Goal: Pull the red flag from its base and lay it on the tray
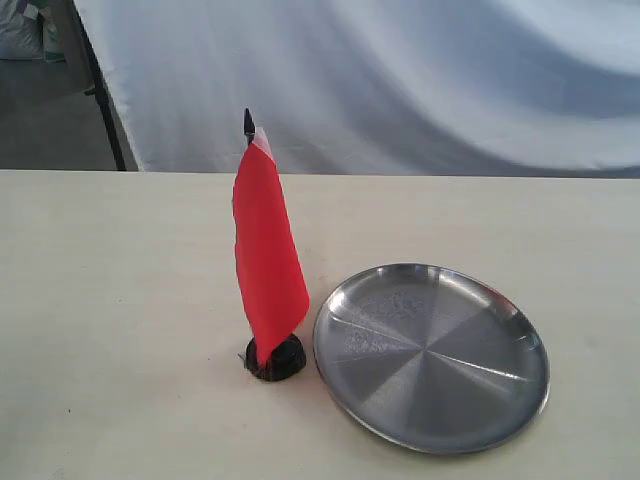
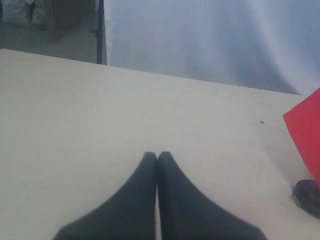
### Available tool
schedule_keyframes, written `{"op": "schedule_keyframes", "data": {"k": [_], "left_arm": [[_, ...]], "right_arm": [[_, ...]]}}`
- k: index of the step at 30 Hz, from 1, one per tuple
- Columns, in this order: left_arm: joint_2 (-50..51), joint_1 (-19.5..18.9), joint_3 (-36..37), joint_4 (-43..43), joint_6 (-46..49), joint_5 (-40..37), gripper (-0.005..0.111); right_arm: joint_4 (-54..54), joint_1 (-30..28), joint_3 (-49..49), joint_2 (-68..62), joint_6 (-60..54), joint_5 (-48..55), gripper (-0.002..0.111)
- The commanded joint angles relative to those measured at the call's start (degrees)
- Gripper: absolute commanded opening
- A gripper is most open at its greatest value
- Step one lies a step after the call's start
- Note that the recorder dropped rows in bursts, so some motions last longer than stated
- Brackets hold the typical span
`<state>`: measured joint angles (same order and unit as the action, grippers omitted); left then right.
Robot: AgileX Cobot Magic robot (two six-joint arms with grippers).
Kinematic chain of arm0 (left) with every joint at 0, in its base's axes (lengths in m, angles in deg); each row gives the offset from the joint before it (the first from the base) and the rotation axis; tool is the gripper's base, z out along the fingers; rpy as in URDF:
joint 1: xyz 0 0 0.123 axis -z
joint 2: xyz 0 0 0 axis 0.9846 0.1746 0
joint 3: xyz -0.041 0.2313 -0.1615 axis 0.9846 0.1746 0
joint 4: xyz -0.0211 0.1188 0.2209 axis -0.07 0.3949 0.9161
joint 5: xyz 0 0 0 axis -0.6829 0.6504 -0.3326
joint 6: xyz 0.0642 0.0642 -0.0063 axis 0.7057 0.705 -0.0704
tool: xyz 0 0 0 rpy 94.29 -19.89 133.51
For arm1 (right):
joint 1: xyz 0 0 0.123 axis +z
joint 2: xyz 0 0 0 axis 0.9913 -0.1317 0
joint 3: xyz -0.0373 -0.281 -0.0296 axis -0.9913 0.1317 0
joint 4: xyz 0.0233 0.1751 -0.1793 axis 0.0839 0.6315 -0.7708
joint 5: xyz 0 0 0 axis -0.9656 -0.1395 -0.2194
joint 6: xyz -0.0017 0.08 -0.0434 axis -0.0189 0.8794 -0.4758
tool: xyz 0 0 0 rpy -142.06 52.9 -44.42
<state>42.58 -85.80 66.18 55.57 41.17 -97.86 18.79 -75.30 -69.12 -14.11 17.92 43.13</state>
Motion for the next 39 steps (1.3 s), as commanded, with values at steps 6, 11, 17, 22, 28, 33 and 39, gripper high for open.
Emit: {"op": "schedule_keyframes", "data": {"k": [6,11,17,22,28,33,39], "left_arm": [[-0.3,-0.3,0.2,0.5,0.0,0.4,0.0],[-0.3,-0.3,0.2,-9.0,-1.2,15.9,0.0],[-0.3,-0.3,0.2,-13.4,-5.0,32.2,0.0],[-0.3,-0.3,0.2,-14.0,-9.4,36.0,0.0],[-0.3,-0.3,0.2,-12.9,-32.6,37.1,0.0],[1.4,-0.3,-5.2,16.5,-43.1,47.0,0.0],[16.4,-0.3,-23.6,60.3,-73.0,48.9,0.0]], "right_arm": [[-0.3,-0.1,-0.1,0.4,-0.1,-0.3,0.0],[-0.3,-0.1,-0.1,-2.9,-0.1,-2.0,0.0],[-0.3,-0.1,-0.1,-3.2,-0.1,-2.2,0.0],[-0.3,-0.1,-0.1,-3.2,-0.1,-2.3,0.0],[-0.3,-0.1,-0.1,-3.2,-0.1,-2.3,0.0],[-0.3,-0.1,-0.1,-3.2,-0.1,-2.3,0.0],[-0.3,-0.1,-0.1,-3.2,-0.1,-2.3,0.0]]}}
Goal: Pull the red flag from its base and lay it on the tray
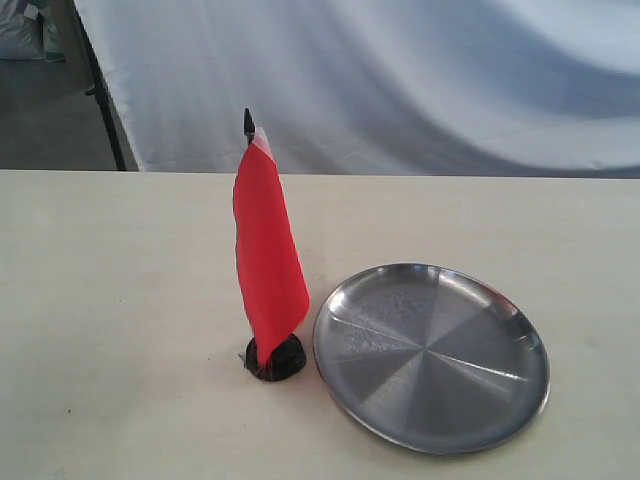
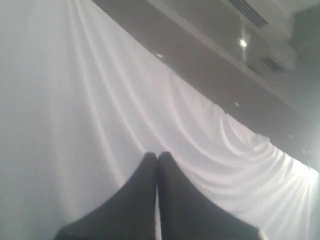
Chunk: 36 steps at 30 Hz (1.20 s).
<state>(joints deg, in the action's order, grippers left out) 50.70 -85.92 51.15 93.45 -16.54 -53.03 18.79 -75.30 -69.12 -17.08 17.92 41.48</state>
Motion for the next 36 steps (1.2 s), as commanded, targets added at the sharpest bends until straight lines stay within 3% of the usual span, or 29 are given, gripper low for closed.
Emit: {"op": "schedule_keyframes", "data": {"k": [1,7,14,19,26,32,36], "left_arm": [[11.3,-0.1,-10.8,27.0,-17.9,6.5,0.0],[29.7,-0.1,-17.7,37.7,-22.7,18.9,0.0],[49.1,0.2,-17.4,41.9,-23.5,24.8,0.0],[61.2,6.2,-17.2,39.8,-17.8,21.8,0.0],[73.0,16.1,-17.3,27.3,1.9,9.0,0.0],[78.2,17.2,-17.3,20.8,11.1,3.3,0.003],[80.6,17.2,-17.4,20.7,11.9,4.3,0.019]], "right_arm": [[-0.3,-0.1,-0.1,-0.2,-0.1,-0.6,0.0],[-0.3,-0.1,-0.1,-0.2,-0.1,-0.6,0.0],[-0.3,-0.1,-0.1,-0.2,-0.1,-0.6,0.0],[-0.3,-0.1,-0.1,-0.2,-0.1,-0.6,0.0],[-0.3,-0.1,-0.1,-0.2,-0.1,-0.6,0.0],[-0.3,-0.1,-0.1,-0.2,-0.1,-0.6,0.0],[-0.3,-0.1,-0.1,-0.2,-0.1,-0.6,0.0]]}}
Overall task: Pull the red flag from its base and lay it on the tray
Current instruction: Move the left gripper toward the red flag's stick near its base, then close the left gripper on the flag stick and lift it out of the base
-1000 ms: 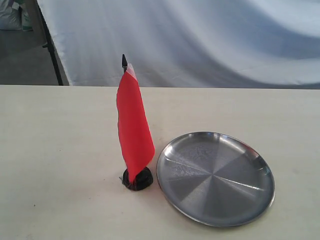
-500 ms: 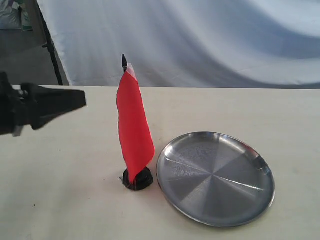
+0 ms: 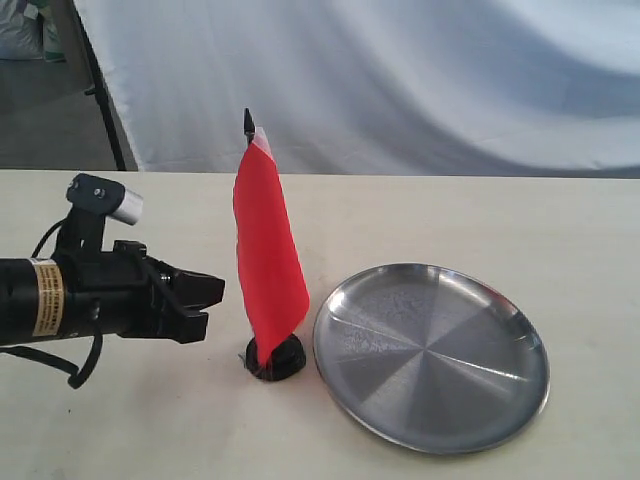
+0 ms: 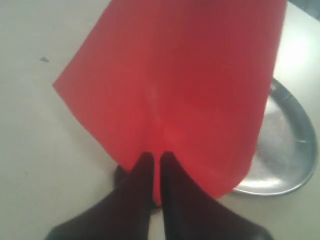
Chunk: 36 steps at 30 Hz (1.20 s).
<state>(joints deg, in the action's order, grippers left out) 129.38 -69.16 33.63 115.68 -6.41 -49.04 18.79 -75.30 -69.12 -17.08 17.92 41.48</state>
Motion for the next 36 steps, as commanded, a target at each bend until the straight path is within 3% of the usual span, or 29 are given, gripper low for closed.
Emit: {"op": "schedule_keyframes", "data": {"k": [1,5,7,15,24,36], "left_arm": [[2.6,0.4,-0.1,-1.6,1.7,0.5,0.026],[5.4,0.4,-1.3,-1.7,1.2,3.0,0.056],[7.2,0.4,-2.0,-2.1,0.8,6.1,0.062],[13.2,0.4,-4.6,-3.5,0.8,10.9,0.043],[16.7,0.6,-7.0,-4.6,1.5,16.6,0.043],[20.5,3.5,-10.9,-4.9,1.7,15.3,0.043]], "right_arm": [[-0.3,-0.1,-0.1,-0.2,-0.1,-0.6,0.0],[-0.3,-0.1,-0.1,-0.2,-0.1,-0.6,0.0],[-0.3,-0.1,-0.1,-0.2,-0.1,-0.6,0.0],[-0.3,-0.1,-0.1,-0.2,-0.1,-0.6,0.0],[-0.3,-0.1,-0.1,-0.2,-0.1,-0.6,0.0],[-0.3,-0.1,-0.1,-0.2,-0.1,-0.6,0.0]]}}
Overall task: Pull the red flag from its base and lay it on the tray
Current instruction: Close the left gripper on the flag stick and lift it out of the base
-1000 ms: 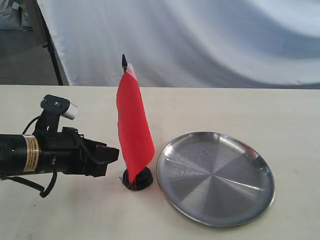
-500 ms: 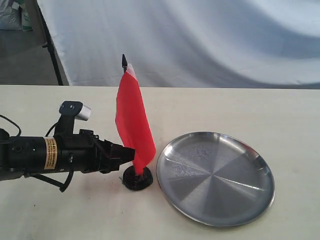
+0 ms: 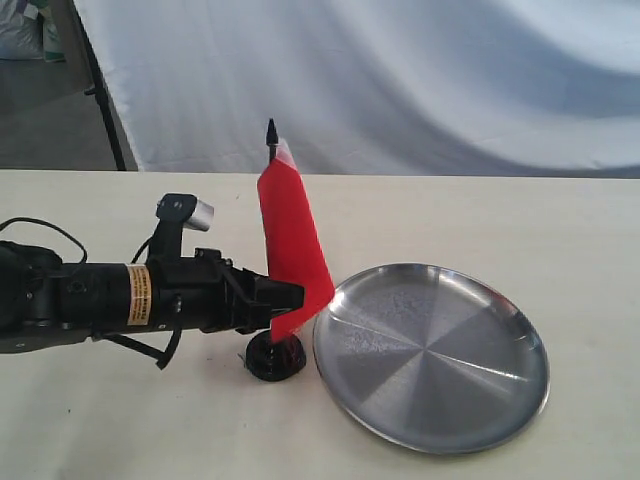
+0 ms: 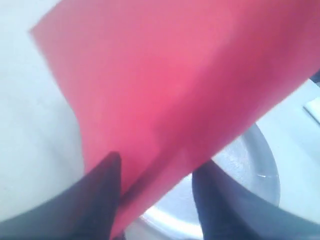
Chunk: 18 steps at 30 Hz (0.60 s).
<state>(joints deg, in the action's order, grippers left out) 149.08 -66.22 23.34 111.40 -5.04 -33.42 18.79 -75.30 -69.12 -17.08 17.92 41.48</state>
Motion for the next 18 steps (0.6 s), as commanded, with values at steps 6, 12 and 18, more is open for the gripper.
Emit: {"op": "schedule_keyframes", "data": {"k": [6,12,18], "left_arm": [[0.9,0.5,-0.7,-0.6,0.4,-7.2,0.043],[0.9,0.5,-0.7,-0.6,0.4,-7.8,0.042],[0.9,0.5,-0.7,-0.4,0.4,-7.8,0.022]], "right_arm": [[-0.3,-0.1,-0.1,-0.2,-0.1,-0.6,0.0],[-0.3,-0.1,-0.1,-0.2,-0.1,-0.6,0.0],[-0.3,-0.1,-0.1,-0.2,-0.1,-0.6,0.0]]}}
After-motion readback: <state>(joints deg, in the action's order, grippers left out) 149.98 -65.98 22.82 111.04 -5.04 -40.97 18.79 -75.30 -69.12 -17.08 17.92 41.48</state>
